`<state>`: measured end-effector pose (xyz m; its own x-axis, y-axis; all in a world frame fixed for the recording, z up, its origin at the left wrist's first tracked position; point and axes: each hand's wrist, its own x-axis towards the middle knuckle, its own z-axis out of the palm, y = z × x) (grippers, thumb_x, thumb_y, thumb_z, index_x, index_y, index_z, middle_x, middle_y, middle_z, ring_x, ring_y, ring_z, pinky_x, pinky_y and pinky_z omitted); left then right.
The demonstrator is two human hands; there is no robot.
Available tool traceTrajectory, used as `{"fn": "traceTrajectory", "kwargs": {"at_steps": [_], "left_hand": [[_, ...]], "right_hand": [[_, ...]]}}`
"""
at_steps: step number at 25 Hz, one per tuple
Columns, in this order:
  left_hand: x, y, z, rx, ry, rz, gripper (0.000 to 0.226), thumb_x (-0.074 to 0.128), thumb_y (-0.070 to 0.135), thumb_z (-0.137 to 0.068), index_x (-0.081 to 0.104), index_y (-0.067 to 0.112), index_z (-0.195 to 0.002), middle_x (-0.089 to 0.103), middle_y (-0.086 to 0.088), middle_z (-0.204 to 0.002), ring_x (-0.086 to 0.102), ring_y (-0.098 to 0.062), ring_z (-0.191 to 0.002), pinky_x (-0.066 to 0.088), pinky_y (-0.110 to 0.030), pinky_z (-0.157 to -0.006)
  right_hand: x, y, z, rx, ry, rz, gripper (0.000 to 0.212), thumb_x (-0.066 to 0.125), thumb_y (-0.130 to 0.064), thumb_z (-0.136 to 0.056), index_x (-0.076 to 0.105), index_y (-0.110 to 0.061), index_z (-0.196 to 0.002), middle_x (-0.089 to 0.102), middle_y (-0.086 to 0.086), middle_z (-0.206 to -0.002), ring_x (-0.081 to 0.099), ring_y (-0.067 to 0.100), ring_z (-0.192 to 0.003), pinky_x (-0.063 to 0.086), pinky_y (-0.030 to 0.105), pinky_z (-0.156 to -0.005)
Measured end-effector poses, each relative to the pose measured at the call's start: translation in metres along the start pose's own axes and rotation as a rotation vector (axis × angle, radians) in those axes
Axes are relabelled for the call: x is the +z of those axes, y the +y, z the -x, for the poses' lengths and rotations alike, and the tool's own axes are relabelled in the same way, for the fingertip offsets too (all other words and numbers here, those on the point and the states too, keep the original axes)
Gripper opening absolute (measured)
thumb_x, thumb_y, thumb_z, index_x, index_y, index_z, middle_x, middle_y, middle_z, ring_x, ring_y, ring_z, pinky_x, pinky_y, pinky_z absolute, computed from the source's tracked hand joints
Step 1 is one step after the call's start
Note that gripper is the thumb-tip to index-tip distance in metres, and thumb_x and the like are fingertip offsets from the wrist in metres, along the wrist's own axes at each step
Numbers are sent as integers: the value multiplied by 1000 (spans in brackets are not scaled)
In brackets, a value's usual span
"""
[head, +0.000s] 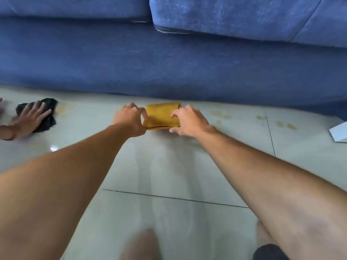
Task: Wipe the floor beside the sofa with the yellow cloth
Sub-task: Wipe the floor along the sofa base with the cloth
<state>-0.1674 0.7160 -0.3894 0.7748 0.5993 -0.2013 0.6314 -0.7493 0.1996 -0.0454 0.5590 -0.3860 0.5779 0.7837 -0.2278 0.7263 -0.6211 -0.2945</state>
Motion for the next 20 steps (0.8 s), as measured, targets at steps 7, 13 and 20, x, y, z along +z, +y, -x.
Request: {"fn": "traceTrajectory", "kwargs": {"at_steps": [7,13,20], "left_hand": [[76,34,-18,59,94,114,59,48,38,-93,36,18,-148,32,-10,-156,27,-30,-143,31,-45,-112],[140,77,-64,66,54,-64,60,14,51,-99,3,34,-155,-5,-7,-165,-6,-30,-151,-5,-51,-121],[149,82,-54,255,142,-96,58,13,56,-96,7,44,-152,2,-9,-165,3,-37,-150,2,-61,-117]], "right_hand": [[89,68,57,156,238,20,41,49,-33,-96,57,-9,-129,61,11,-133,52,32,-122,42,43,-104],[141,99,69,48,460,16,47,38,-23,-100,53,-4,-141,49,12,-152,43,30,-142,31,48,-120],[142,99,67,140,493,51,51,35,-26,-99,52,-7,-142,47,11,-153,41,31,-143,26,52,-121]]}}
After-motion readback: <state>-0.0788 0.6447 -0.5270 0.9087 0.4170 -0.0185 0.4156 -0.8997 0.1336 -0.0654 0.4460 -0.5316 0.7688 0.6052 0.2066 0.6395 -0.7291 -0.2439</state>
